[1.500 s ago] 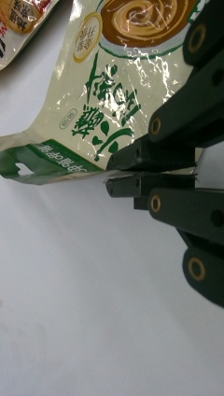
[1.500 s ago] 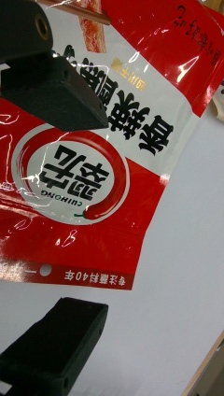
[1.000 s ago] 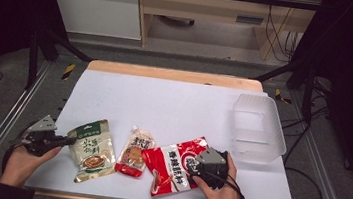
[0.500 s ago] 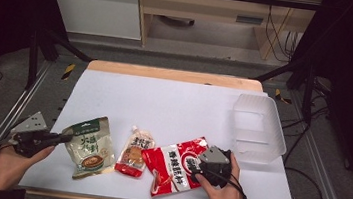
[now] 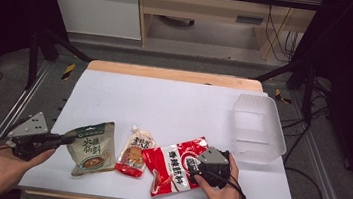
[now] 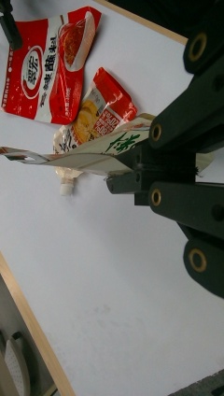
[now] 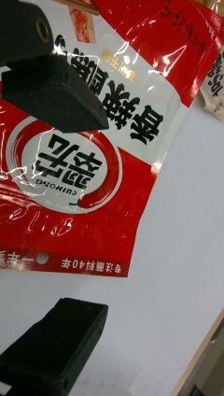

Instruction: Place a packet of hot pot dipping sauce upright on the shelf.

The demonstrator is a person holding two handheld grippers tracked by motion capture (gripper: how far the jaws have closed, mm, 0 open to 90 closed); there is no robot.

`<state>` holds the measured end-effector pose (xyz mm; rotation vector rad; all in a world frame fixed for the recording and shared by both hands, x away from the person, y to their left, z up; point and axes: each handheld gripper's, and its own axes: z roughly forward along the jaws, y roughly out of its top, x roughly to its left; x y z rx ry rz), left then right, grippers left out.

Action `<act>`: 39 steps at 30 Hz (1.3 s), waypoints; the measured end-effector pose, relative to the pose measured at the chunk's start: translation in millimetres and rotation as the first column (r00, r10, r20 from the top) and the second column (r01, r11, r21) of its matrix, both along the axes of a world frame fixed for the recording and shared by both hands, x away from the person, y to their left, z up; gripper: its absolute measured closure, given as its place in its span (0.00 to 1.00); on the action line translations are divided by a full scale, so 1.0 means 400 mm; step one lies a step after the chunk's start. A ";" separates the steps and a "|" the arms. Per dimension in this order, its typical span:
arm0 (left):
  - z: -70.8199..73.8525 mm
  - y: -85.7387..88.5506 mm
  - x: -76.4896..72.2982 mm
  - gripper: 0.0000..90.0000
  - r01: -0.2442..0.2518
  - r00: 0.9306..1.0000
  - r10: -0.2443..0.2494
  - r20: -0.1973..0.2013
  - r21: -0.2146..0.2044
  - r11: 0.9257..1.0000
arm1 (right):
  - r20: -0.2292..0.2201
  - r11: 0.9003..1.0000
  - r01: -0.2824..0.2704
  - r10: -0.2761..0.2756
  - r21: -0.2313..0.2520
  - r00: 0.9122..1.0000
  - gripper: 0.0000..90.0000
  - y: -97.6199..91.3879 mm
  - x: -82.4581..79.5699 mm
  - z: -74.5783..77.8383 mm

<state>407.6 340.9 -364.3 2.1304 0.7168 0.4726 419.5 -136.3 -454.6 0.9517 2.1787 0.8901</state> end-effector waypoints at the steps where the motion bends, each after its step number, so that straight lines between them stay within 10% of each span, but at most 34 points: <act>1: 0.000 0.000 0.000 1.00 0.000 1.000 0.000 0.000 0.000 1.000 | 0.001 1.000 0.000 0.000 0.006 1.000 0.12 0.000 0.000 0.000; 14: 0.045 -0.054 0.012 1.00 0.043 0.999 -0.044 0.017 0.054 0.998 | 0.006 0.996 -0.036 0.036 0.081 0.999 0.13 0.005 -0.008 0.013; 39: 0.154 -0.031 0.065 1.00 0.021 0.996 -0.023 0.081 0.033 0.999 | 0.006 0.986 -0.157 0.157 0.048 0.988 0.14 0.065 0.012 0.113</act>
